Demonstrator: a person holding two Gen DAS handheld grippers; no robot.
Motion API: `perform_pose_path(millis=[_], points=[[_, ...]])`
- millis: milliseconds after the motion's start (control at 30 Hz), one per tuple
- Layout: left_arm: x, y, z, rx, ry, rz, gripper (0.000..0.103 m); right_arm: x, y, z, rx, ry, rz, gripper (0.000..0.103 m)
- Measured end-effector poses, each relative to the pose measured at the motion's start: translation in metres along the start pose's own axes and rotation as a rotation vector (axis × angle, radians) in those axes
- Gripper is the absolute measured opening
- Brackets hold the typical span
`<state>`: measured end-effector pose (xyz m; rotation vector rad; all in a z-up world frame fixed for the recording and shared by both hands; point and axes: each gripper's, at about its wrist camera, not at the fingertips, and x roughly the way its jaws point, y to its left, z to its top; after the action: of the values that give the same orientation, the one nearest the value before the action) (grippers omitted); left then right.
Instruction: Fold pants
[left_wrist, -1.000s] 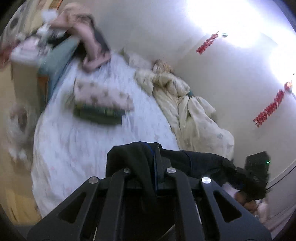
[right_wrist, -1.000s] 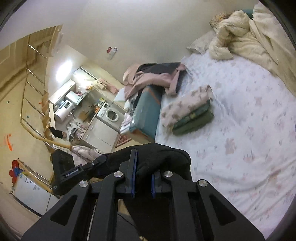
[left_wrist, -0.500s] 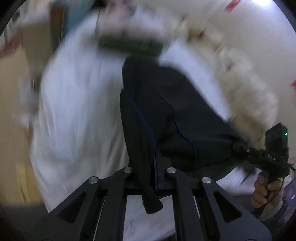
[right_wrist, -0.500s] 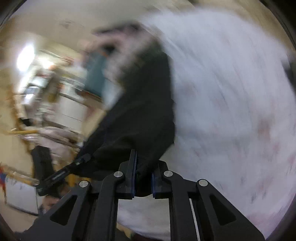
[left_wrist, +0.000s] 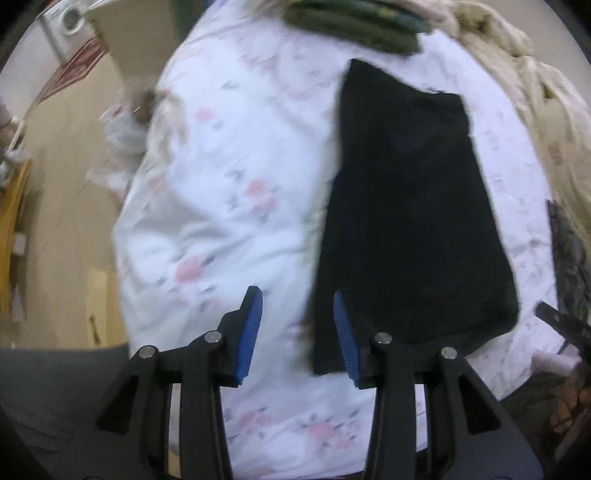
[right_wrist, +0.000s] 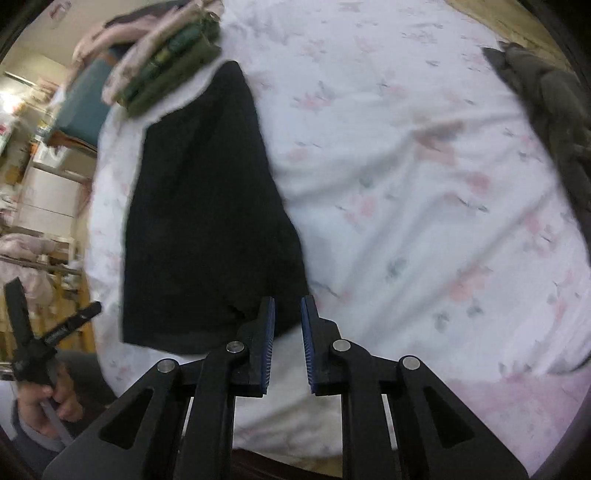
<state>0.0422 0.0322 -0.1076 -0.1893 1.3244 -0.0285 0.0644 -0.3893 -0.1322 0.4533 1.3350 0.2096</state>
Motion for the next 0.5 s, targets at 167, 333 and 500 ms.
perform_pose_path(millis=[167,333,500], points=[[0.045,-0.019,-0.006,0.06,0.103,0.042,0.036,0.048,0.009,0.002,0.007,0.092,0.009,0.017],[0.064,-0.021,-0.001,0.052,0.178,0.101,0.036,0.068,0.003,-0.002,0.04,0.16,-0.036,0.017],[0.022,-0.028,0.043,0.036,0.021,0.043,0.039,0.026,0.007,0.008,0.038,-0.004,0.086,0.017]])
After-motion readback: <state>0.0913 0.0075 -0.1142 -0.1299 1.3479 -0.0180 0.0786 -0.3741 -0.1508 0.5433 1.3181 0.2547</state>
